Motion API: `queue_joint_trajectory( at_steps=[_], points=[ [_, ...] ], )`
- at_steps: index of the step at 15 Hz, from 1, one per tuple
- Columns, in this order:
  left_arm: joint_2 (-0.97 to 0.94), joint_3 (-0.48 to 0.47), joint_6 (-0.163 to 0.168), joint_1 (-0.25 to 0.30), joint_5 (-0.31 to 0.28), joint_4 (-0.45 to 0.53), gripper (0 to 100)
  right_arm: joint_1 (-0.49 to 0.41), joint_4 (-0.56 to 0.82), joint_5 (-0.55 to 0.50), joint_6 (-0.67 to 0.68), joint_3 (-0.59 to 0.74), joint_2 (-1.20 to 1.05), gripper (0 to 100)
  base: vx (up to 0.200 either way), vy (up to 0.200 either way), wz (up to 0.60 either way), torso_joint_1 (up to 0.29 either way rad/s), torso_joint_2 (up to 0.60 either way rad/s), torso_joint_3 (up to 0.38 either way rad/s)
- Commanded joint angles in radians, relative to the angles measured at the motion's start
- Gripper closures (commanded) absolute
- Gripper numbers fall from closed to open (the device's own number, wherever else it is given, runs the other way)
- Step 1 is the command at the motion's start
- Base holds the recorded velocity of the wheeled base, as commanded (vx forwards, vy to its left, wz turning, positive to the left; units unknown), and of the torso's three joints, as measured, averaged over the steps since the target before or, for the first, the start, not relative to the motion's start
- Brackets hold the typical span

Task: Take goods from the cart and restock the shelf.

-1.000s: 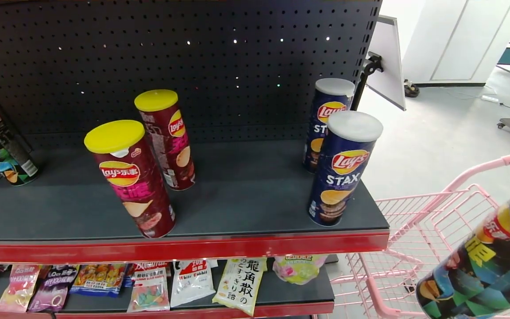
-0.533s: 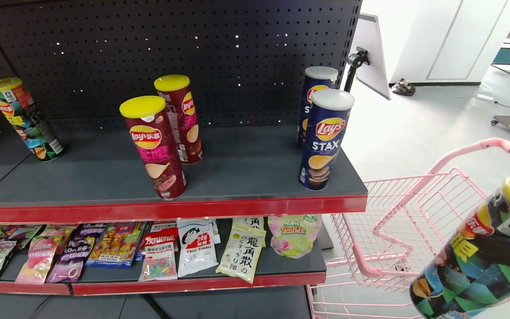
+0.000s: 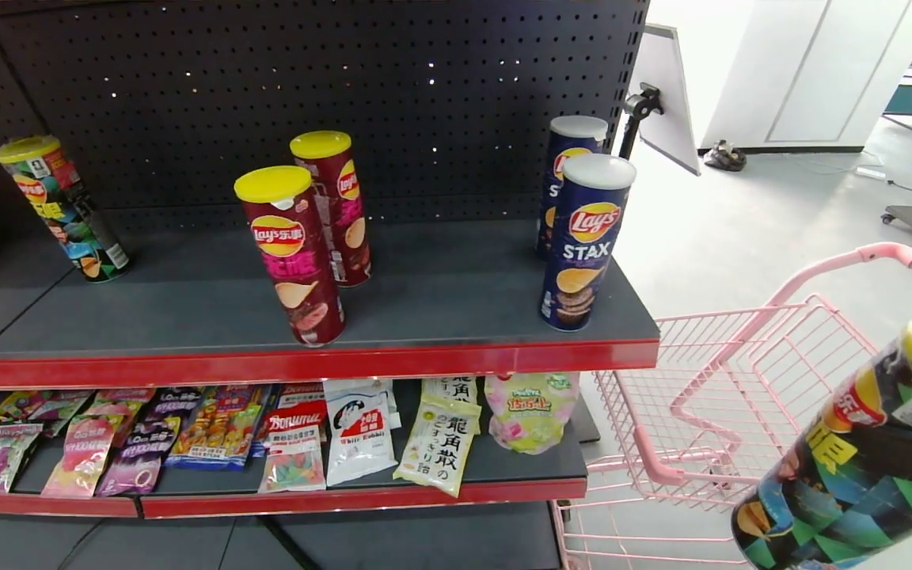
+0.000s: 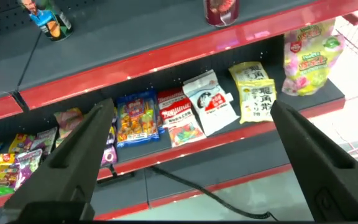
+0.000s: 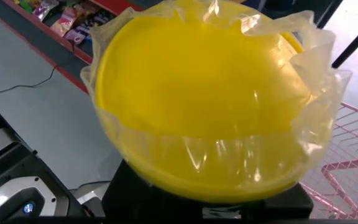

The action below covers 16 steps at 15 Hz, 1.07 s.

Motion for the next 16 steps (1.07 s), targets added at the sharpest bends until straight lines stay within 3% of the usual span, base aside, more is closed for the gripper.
queue_joint_trajectory(
  at_steps=[1,16],
  points=[
    [0.001,0.001,-0.001,0.0,0.001,0.001,0,0.009,0.0,0.0,0.0,0.0,0.007,100,0.0,0.2,0.0,0.022,0.01,-0.007],
    [-0.006,-0.001,0.002,0.0,0.002,-0.001,0,0.108,0.0,-0.003,-0.041,-0.002,0.005,100,0.0,0.2,0.0,0.001,0.0,0.002]
  ],
)
